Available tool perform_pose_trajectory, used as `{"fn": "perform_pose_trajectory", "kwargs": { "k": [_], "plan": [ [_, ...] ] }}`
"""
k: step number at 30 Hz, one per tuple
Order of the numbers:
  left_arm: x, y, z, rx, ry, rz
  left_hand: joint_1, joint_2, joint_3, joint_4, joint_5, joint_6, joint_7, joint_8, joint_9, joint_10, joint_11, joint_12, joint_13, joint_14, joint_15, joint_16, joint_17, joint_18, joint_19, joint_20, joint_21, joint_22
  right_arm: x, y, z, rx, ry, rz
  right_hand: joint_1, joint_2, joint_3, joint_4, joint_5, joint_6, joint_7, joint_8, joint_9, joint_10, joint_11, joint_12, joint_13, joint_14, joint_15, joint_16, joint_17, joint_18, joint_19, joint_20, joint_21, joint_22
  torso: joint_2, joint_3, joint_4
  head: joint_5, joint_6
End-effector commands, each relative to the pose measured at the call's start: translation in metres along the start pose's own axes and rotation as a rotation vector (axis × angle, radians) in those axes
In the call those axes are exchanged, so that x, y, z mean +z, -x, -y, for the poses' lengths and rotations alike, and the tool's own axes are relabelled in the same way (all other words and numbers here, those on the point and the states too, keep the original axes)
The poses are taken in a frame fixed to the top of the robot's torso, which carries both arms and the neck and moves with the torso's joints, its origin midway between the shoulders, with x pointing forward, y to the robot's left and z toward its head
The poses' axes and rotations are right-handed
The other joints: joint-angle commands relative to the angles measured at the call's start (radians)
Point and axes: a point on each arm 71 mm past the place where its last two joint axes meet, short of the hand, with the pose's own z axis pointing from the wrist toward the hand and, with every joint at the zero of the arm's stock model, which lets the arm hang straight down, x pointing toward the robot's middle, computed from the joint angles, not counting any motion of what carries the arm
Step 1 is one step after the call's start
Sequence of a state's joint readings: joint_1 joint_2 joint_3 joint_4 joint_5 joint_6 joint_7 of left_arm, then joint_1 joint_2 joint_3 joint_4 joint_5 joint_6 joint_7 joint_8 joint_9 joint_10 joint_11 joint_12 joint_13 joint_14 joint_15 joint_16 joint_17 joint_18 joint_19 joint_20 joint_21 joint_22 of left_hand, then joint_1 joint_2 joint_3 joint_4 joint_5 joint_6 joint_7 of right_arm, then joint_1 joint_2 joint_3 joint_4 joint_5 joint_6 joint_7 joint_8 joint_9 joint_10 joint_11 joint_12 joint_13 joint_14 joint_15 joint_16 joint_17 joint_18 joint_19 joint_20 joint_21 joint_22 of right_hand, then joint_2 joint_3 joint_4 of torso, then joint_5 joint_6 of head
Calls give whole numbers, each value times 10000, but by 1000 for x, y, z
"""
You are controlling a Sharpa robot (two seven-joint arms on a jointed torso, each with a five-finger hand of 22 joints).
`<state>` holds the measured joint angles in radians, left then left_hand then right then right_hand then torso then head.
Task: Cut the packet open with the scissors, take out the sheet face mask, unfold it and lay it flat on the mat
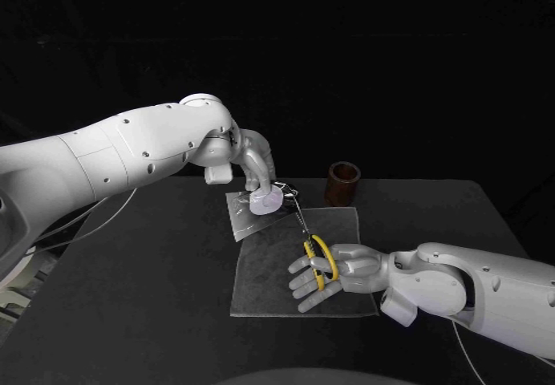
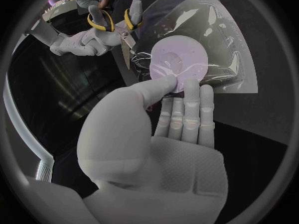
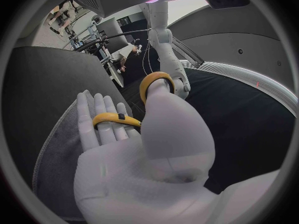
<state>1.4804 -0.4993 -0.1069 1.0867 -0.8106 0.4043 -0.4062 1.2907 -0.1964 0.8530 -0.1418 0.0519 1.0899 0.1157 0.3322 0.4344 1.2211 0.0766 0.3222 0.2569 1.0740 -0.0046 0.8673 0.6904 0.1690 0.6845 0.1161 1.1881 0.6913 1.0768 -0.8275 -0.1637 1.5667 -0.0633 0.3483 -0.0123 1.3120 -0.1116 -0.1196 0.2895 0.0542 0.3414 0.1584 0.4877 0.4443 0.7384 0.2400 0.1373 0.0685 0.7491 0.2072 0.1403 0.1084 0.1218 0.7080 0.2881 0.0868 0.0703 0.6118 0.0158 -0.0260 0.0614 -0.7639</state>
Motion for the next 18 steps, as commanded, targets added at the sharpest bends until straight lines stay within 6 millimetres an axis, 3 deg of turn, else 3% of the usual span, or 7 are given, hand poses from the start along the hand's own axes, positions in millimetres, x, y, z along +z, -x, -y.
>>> {"fn": "perform_pose_trajectory", "kwargs": {
  "k": [1,18],
  "plan": [
    [0,-2,1,364,17,-171,-24,111,66,-11,48,61,15,64,8,1012,-349,39,481,9,-65,62,-12,142,32,-16,42,16,-1,0,-2,51,215,22,28,105,66,11,-36,-24,1426,49,-7,230,134,51,-9,210,146,44,8,165,-40,-6,29,-5,0,2,5,-18,1],
    [1,-3,0,648,114,-246,-23,114,92,-26,47,64,12,63,17,1010,-351,49,488,9,-68,68,-17,143,34,-20,53,19,-5,3,-1,-100,123,183,43,71,58,17,-41,-42,1430,94,-32,197,143,32,-25,125,167,15,-8,151,-237,3,-24,-39,-4,-6,-2,-47,-44]
  ]
}}
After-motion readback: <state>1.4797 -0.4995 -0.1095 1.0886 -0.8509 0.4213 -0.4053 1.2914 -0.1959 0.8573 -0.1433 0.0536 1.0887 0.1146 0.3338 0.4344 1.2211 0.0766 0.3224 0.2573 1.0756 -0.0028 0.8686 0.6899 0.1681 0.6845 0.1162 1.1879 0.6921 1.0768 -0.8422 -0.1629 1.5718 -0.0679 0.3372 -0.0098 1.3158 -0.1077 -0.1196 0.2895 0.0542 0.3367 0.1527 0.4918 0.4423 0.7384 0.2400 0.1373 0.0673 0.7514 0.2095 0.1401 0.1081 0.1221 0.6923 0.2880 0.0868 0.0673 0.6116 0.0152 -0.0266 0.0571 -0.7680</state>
